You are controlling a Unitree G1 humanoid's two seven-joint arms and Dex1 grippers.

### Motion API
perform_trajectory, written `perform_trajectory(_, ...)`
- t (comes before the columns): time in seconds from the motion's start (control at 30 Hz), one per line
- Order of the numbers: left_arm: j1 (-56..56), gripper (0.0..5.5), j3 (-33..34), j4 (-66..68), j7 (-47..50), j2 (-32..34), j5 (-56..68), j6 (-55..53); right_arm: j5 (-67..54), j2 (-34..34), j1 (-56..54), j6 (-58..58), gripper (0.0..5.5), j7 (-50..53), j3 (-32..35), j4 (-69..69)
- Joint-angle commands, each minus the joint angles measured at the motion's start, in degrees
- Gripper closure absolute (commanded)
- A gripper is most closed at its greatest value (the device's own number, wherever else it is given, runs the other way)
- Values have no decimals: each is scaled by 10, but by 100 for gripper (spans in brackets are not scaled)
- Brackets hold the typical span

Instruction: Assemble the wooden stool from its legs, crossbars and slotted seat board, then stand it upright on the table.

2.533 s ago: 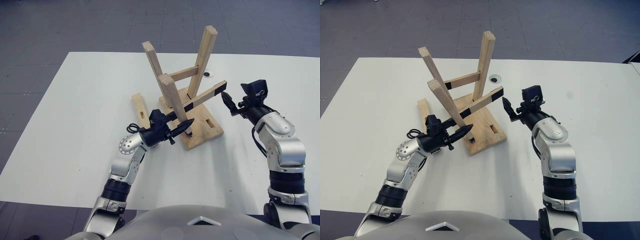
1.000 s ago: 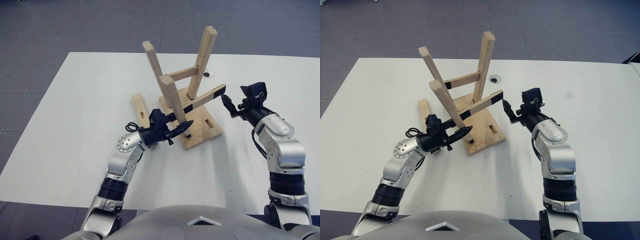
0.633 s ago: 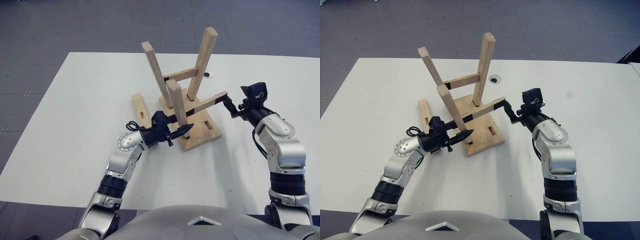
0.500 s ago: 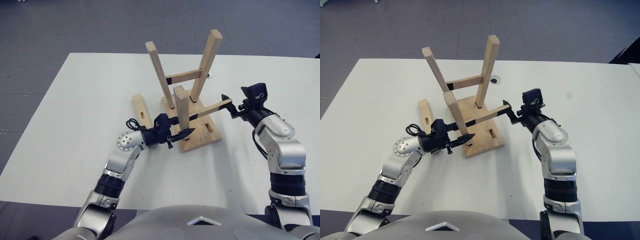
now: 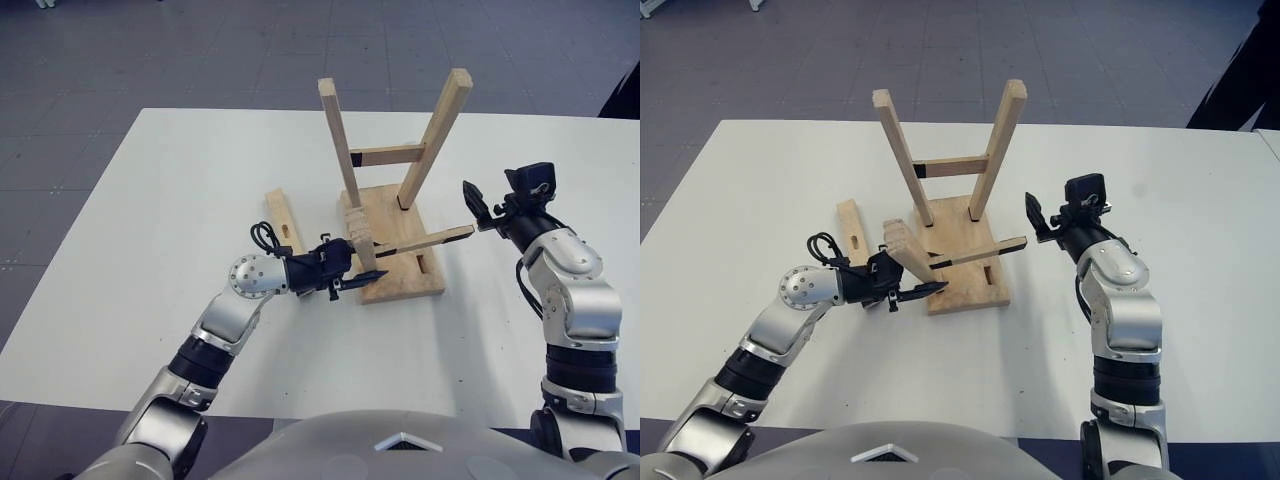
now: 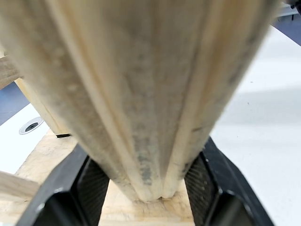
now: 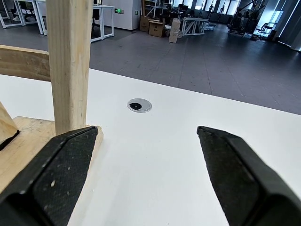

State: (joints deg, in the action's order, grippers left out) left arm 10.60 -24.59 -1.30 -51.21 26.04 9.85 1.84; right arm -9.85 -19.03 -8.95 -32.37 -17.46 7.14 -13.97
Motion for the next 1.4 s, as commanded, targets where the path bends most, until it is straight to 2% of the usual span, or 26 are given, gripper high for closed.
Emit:
perform_trajectory(0.03,-28,345,-60,63,-56,62,-76,-56,0,-1,-19,6,160,4,-1,9)
perform_trajectory(0.67,-4,345,29,-57,-21,23,14,-74,-2,-5,-9,5,160,-4,-4,8)
perform_trajectory(0.73,-8,288,33,-69,-24,20,21,-77,-2,-5,-8,4,160,-5,-5,8)
perform_trajectory(0.93,-12,198,44,-88,-25,9,39,-77,-3,-6,-5,2,160,-8,-6,5)
perform_trajectory(1.0,-16,168,50,-92,-27,17,42,-81,-3,-6,-6,2,160,-8,-6,7)
perform_trajectory(1.23,-91,168,75,-117,-64,93,42,-75,-2,-5,2,0,160,-3,-3,1)
perform_trajectory(1.33,-140,168,132,-149,-70,136,73,-95,6,-16,20,-10,160,-6,-8,5)
perform_trajectory(1.4,-158,168,191,-172,-43,140,117,-135,9,-33,45,-14,160,-19,-9,1)
